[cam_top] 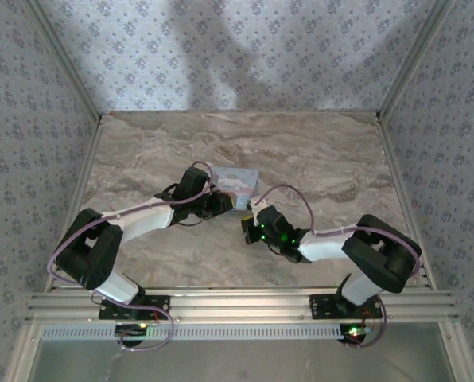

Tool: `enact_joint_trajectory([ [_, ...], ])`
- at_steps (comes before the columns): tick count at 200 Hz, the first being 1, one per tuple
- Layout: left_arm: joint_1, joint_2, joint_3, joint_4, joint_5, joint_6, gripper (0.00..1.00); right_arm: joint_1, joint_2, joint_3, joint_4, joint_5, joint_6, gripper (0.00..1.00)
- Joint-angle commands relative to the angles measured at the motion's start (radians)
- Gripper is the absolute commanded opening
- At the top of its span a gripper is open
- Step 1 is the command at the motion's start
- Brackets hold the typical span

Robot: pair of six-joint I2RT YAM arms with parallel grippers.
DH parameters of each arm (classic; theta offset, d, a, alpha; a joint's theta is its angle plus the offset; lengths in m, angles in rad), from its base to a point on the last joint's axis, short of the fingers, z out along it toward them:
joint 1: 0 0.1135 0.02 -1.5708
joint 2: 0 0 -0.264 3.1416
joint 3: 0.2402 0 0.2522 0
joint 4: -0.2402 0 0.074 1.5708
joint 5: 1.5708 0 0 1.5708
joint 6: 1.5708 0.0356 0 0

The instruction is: Unlock the padlock with the key

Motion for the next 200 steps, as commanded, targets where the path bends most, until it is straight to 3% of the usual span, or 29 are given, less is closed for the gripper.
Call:
enact_joint_trajectory([
  [1,-0.006,-0.007,0.030,0.047,0.031,-0.011,0.14,0.002,0.010,0.026,0.024,0.040,0.020,0.00],
  [200,-0.012,-0.003,0.023,0.053,0.035,-0.018,0.13,-0.030,0.071,0.074,0.039,0.026,0.015,0.00],
])
